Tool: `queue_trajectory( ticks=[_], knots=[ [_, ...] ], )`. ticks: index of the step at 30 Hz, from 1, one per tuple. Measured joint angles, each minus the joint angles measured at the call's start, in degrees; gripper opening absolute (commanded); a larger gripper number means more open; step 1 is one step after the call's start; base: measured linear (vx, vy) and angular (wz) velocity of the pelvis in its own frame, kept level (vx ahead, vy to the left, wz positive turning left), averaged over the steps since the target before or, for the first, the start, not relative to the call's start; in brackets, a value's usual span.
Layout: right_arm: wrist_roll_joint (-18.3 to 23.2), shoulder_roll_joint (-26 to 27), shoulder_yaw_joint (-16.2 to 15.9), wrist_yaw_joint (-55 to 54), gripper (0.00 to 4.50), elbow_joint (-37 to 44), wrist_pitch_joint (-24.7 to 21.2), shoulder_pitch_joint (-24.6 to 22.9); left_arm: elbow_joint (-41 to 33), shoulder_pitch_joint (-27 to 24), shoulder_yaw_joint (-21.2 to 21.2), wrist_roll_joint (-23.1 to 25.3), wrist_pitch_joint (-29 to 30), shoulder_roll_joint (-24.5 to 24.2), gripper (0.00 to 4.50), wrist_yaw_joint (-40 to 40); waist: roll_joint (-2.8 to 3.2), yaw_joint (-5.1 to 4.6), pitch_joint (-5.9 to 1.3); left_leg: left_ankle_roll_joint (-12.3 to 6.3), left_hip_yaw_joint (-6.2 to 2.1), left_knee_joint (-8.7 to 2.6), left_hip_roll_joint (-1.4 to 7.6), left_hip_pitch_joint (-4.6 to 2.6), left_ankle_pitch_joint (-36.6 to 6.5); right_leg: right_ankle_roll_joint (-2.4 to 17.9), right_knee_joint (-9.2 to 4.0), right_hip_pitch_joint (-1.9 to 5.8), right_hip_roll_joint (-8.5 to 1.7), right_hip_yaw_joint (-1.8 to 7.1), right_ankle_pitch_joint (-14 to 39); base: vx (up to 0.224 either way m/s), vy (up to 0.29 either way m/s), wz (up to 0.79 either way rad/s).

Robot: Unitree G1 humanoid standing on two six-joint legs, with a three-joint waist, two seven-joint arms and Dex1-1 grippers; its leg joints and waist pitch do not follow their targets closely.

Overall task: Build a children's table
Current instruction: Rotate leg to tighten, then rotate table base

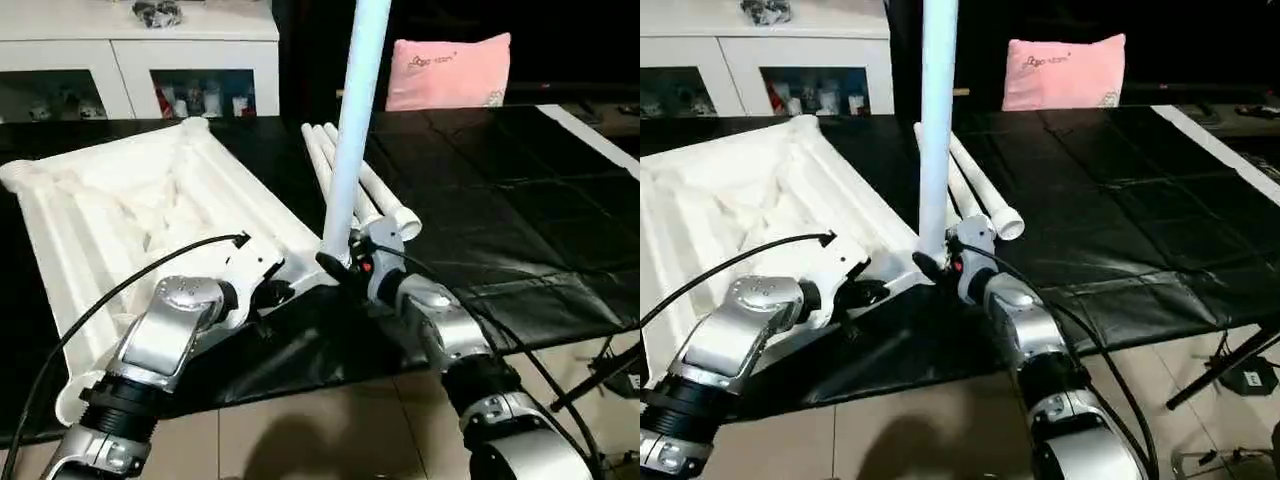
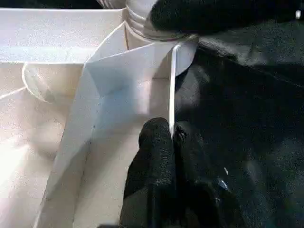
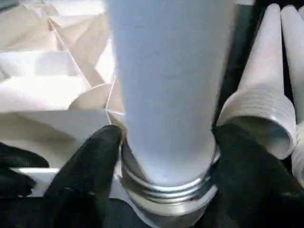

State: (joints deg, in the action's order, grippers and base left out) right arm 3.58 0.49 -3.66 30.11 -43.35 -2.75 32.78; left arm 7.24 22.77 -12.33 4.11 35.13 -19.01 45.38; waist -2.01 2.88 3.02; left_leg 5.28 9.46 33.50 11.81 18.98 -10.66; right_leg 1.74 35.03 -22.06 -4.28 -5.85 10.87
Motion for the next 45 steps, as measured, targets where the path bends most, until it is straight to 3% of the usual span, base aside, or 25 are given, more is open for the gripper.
queue_trajectory(
  ticks=[1, 6, 7, 11, 16, 19, 27, 32, 35, 41, 43, 45],
  knots=[
    [-0.33, -0.02, 0.00, -0.15, 3.63, -0.09, 0.64, -0.03, -0.01, 0.05, -0.07, 0.02, -0.23, -0.02, 0.00, 0.02, 0.01, 0.09, 0.00, 0.00, 0.01, -0.04, 0.00, 0.00, 0.00, 0.03, 0.02, -0.01, 0.00, 0.00, -0.07, 0.000, 0.000, 0.00],
    [-0.96, -1.67, -0.55, 0.92, 3.93, 2.55, 2.42, -2.33, 0.57, 1.27, -1.53, 0.28, -1.65, -0.39, 0.00, 0.07, 0.03, 0.85, 0.02, 0.03, 0.05, -0.44, 0.00, 0.07, -0.01, 0.35, 0.03, -0.13, 0.04, 0.02, -0.30, 0.000, 0.000, 0.00],
    [-0.96, -1.98, -0.66, 1.29, 4.17, 2.81, 2.63, -2.59, 0.58, 1.29, -1.68, 0.26, -1.81, -0.40, 0.00, 0.11, 0.04, 0.94, 0.02, 0.04, 0.08, -0.52, 0.01, 0.07, 0.00, 0.36, 0.04, -0.13, 0.05, 0.05, -0.30, 0.000, 0.000, 0.00],
    [1.87, -6.21, -0.43, 7.66, 4.47, 10.65, 2.91, -8.62, 2.77, 2.55, -2.41, -0.08, -3.64, -0.23, 0.00, 0.28, 0.57, 2.47, 0.12, 0.03, 0.14, -0.60, 0.02, 0.08, 0.00, 0.28, -0.09, -0.15, 0.07, 0.09, -0.25, 0.000, 0.000, 0.00],
    [5.02, -5.85, -1.47, 13.38, 4.47, 17.95, 2.26, -14.36, 9.81, 7.32, -1.18, 0.78, -4.71, 0.48, 0.00, -4.52, 1.19, 1.63, 0.45, 0.03, 0.17, -0.52, 0.03, 0.49, 0.01, 0.03, -0.05, -0.44, 0.15, 0.22, -0.20, 0.000, 0.000, 0.00],
    [6.07, -7.15, -1.18, 13.63, 4.47, 21.63, 2.11, -14.93, 12.41, 8.92, -0.73, 0.74, -5.76, 1.06, 0.00, -6.41, 1.33, 1.72, 0.40, 0.08, 0.10, -0.43, 0.05, 1.04, 0.06, 0.29, -0.02, -0.91, 0.20, 0.24, -0.46, 0.000, 0.000, 0.00],
    [7.79, -6.97, -1.24, 14.10, 4.47, 25.75, 1.17, -17.80, 21.36, 13.11, 2.16, 0.93, -9.25, 2.21, 0.00, -13.52, 1.35, 1.37, 0.39, 0.06, 0.12, -0.48, 0.07, 1.22, 0.04, 0.30, -0.09, -1.09, 0.27, 0.25, -0.46, 0.000, 0.000, 0.00],
    [6.78, -5.83, -1.33, 10.19, 4.47, 26.90, 2.28, -17.90, 29.08, 16.29, 5.42, 0.57, -12.48, 4.01, 0.00, -20.03, 1.34, 1.32, 0.39, 0.05, 0.12, -0.47, 0.07, 1.26, 0.04, 0.30, -0.11, -1.11, 0.27, 0.25, -0.46, 0.000, 0.000, 0.00],
    [6.73, -5.00, -1.18, 7.22, 4.47, 26.91, 1.32, -17.90, 32.62, 17.53, 7.93, -0.88, -15.17, 5.12, 0.00, -21.47, 1.32, 1.76, 0.40, 0.00, 0.11, -0.44, 0.07, 1.43, 0.02, 0.29, -0.12, -1.26, 0.26, 0.24, -0.46, 0.000, 0.000, 0.00],
    [6.83, -3.54, -1.15, 5.01, 4.47, 26.89, -0.54, -17.89, 37.72, 18.88, 7.91, -1.65, -23.07, 6.34, 0.00, -21.02, 1.35, 2.95, 0.41, -0.30, 0.09, -0.31, 0.05, 1.55, 0.16, 0.30, -0.08, -1.45, 0.21, 0.21, -0.46, 0.000, 0.000, 0.00],
    [6.85, -3.58, -0.91, 4.04, 4.50, 26.88, -0.89, -17.89, 39.04, 19.19, 8.21, -1.91, -25.13, 6.44, 0.54, -20.36, 1.36, 3.18, 0.42, -0.21, 0.09, -0.25, 0.05, 1.56, 0.10, 0.29, -0.06, -1.45, 0.18, 0.21, -0.48, 0.000, 0.000, 0.00],
    [6.86, -3.76, -0.39, 2.76, 4.50, 26.74, -1.64, -17.89, 38.98, 20.43, 9.50, -3.47, -27.64, 6.96, 0.60, -19.14, 1.36, 3.68, 0.43, -0.11, 0.08, -0.13, 0.06, 1.61, 0.03, 0.29, -0.03, -1.44, 0.18, 0.18, -0.48, 0.000, 0.000, 0.00]
  ],
)
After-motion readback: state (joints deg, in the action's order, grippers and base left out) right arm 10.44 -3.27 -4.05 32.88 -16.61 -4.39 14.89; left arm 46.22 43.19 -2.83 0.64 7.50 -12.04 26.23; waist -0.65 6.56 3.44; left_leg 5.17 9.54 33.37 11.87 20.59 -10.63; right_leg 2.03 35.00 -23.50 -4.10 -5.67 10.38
